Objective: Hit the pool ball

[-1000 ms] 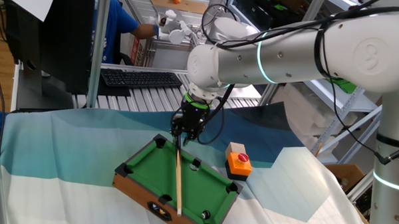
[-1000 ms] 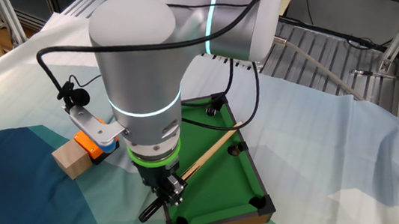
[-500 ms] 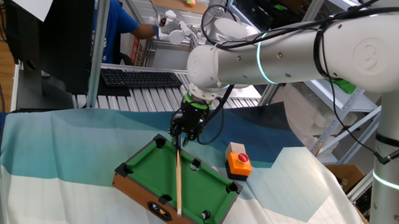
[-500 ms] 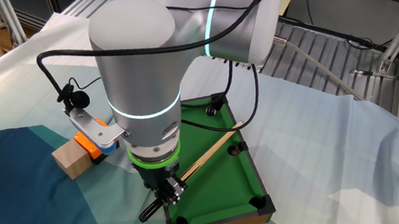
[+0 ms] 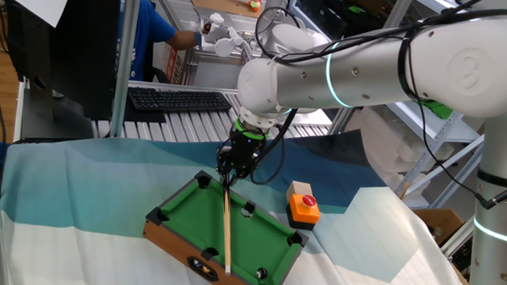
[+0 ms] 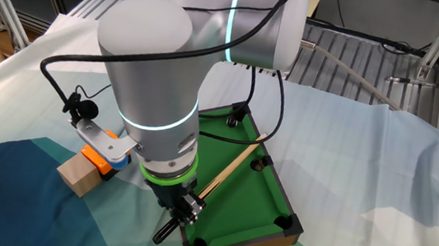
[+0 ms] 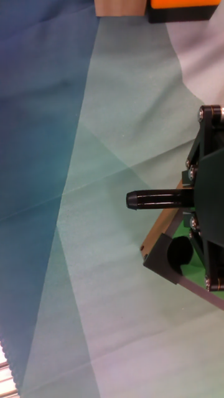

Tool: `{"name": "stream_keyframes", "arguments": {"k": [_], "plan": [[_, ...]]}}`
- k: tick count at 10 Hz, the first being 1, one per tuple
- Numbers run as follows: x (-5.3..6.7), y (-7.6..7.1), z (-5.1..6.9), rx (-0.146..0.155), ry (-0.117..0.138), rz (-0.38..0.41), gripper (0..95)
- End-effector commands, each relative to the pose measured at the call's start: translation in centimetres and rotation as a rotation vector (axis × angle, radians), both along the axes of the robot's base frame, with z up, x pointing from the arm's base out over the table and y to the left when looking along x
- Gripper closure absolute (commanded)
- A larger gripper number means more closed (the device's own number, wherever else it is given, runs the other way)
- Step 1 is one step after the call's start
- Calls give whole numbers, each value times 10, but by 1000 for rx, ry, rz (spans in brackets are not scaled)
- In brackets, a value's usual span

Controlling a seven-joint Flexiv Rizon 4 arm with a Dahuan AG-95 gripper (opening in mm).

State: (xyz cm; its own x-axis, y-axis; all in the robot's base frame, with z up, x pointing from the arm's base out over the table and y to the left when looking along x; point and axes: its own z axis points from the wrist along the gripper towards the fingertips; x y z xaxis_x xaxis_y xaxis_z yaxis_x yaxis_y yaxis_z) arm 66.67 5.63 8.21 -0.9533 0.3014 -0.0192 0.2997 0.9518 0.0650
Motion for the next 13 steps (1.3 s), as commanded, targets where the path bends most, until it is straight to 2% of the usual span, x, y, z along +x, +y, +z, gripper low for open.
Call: {"name": "stream_keyframes", "arguments": {"k": [1, 3, 4, 9, 13], "plan": [[0, 0, -1, 2, -5, 0, 760], [0, 0, -2, 3, -8, -1, 760], [0, 0, -3, 3, -9, 1, 950], [0, 0, -1, 11, -4, 7, 950], [3, -2, 14, 39, 20, 3, 950]]}}
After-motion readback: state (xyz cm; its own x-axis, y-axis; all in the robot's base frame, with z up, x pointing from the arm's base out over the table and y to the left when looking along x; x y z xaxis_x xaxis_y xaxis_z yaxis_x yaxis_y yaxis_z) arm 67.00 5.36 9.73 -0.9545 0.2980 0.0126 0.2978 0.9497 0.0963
